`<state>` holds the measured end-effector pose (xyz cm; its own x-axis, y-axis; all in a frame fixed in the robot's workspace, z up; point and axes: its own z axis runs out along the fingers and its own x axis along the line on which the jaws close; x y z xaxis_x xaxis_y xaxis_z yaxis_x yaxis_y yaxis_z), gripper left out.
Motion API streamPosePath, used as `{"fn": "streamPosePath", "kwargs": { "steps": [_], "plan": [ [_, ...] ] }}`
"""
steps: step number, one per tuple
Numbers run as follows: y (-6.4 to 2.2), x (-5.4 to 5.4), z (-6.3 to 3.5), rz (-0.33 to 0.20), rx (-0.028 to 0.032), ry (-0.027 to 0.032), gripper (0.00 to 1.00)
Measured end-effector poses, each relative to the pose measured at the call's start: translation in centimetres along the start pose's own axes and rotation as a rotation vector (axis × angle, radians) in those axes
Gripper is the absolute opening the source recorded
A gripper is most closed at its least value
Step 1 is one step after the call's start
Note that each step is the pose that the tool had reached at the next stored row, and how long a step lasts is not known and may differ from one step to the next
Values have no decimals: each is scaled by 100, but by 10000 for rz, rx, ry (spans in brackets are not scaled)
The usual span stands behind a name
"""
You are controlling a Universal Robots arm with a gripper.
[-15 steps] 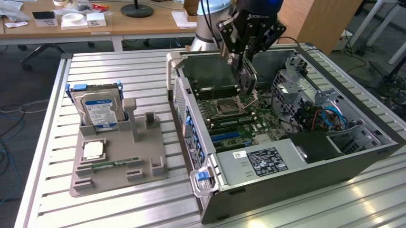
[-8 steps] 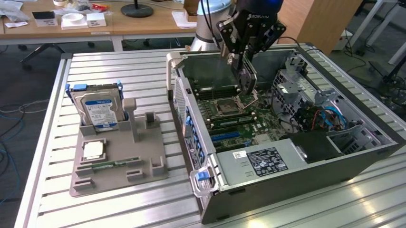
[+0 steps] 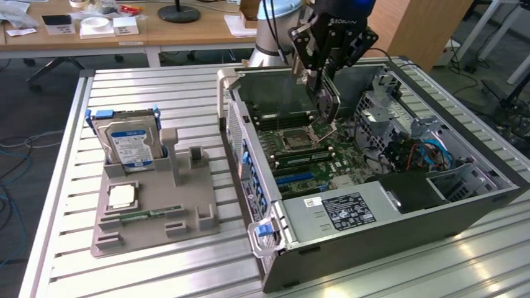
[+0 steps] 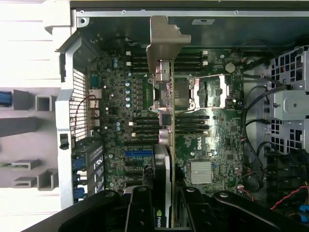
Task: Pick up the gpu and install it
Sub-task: 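Pick up the gpu and move the gpu toward the slot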
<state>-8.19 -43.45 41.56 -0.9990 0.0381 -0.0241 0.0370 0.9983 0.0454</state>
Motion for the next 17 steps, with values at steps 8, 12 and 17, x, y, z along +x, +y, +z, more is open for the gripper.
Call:
{"fn": "streamPosePath", "kwargs": {
  "steps": [8, 12, 17],
  "plan": [
    [7, -182, 6, -1, 0, 1, 27],
    [9, -246, 8, 0, 1, 1, 27],
    [9, -254, 9, 1, 1, 0, 27]
  ]
}}
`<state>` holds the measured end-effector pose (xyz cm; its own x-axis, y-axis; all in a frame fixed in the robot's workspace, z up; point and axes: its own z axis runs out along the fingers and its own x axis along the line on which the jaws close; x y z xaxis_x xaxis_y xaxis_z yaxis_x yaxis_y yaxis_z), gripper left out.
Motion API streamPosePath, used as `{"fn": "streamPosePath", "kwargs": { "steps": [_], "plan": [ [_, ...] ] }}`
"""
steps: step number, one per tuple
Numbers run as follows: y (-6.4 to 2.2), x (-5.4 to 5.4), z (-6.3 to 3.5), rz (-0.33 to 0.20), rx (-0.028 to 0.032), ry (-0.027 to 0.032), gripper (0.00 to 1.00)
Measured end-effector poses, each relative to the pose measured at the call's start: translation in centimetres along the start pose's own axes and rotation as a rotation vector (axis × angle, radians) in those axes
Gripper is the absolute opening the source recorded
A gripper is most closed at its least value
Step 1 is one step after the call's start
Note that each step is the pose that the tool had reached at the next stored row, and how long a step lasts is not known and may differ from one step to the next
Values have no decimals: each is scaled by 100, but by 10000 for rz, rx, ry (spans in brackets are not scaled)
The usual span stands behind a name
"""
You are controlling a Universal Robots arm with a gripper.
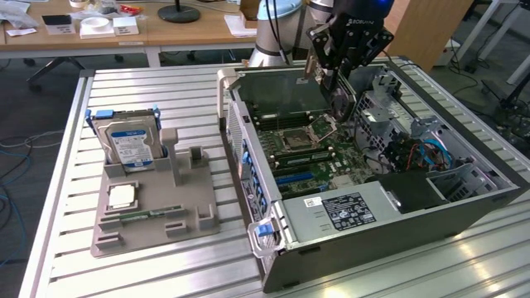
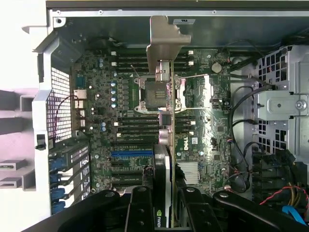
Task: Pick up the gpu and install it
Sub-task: 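Pick up the gpu and move the gpu toward the slot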
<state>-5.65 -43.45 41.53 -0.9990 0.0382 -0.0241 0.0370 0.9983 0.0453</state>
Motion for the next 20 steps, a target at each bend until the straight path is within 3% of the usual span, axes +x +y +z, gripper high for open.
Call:
{"fn": "streamPosePath", "kwargs": {
  "steps": [9, 20],
  "plan": [
    [2, -62, 4, 0, -1, 0, 27],
    [10, -261, 13, 0, 0, 0, 27]
  ]
}}
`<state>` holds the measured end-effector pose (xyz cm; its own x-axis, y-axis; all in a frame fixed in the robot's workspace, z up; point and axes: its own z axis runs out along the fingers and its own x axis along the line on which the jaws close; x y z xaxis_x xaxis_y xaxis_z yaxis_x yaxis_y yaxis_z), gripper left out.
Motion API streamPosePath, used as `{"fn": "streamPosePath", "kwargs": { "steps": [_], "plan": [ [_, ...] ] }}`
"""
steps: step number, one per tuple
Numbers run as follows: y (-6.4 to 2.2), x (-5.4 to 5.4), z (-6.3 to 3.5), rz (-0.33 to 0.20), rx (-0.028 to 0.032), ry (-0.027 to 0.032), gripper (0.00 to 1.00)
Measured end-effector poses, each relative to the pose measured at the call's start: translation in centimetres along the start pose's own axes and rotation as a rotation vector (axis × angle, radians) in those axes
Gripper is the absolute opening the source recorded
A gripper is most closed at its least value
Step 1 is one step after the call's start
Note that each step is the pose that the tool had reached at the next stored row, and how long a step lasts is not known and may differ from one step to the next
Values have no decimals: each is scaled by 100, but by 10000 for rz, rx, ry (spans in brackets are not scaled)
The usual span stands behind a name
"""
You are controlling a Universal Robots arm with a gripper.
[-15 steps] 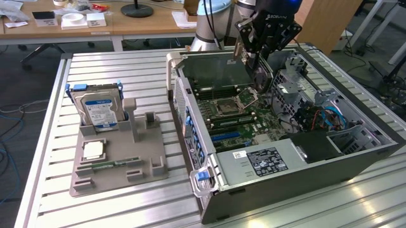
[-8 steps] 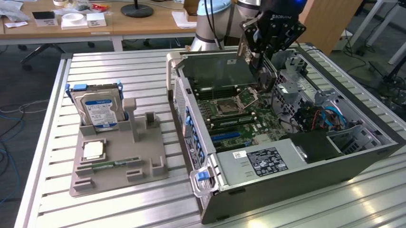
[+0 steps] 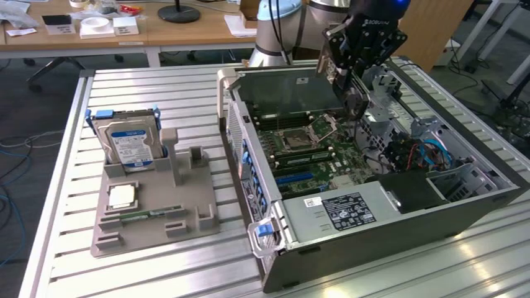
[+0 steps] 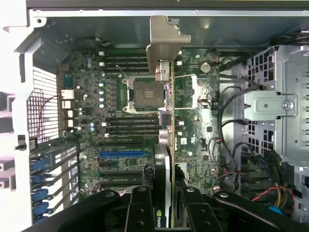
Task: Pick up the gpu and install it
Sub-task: 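Pick up the gpu and move the gpu toward the slot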
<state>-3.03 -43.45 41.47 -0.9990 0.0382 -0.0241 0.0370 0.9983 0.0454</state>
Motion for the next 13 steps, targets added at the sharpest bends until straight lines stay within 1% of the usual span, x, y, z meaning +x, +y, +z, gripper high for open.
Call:
{"fn": "streamPosePath", "kwargs": {
  "steps": [9, 11, 13],
  "plan": [
    [10, -234, 11, -1, 0, -1, 27],
    [12, -256, 11, -1, 1, 0, 27],
    [12, -256, 12, 0, 1, -1, 27]
  ]
}}
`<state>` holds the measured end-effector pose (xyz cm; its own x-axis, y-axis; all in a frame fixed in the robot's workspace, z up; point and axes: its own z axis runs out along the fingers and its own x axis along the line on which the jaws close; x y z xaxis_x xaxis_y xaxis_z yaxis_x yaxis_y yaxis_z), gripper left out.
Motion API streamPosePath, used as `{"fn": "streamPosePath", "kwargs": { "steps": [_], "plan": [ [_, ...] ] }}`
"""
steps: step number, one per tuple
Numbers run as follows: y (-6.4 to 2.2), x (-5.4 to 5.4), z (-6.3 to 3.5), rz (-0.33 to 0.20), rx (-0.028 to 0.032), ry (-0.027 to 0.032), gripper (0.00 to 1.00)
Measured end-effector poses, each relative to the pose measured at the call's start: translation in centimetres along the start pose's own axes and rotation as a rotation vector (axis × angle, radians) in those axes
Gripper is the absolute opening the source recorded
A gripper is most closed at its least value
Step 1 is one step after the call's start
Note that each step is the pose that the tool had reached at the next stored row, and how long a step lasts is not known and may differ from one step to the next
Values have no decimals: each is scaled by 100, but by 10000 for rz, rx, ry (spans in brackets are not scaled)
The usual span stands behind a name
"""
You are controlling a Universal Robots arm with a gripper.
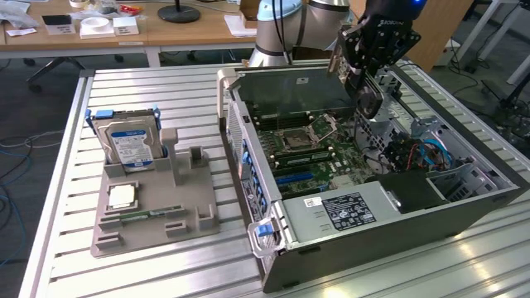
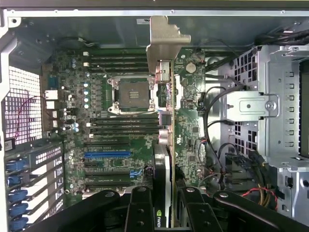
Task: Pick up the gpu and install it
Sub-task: 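Pick up the gpu and move the gpu toward the slot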
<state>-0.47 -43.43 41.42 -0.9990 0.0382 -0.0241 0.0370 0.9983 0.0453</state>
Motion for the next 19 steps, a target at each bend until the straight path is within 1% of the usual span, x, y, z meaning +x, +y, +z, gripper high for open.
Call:
{"fn": "streamPosePath", "kwargs": {
  "steps": [5, 13, 19],
  "plan": [
    [0, -4, 0, -8, -1, 0, 27],
    [2, -41, 2, -9, -1, 1, 27],
    [2, -41, 2, -8, -1, 1, 27]
  ]
}}
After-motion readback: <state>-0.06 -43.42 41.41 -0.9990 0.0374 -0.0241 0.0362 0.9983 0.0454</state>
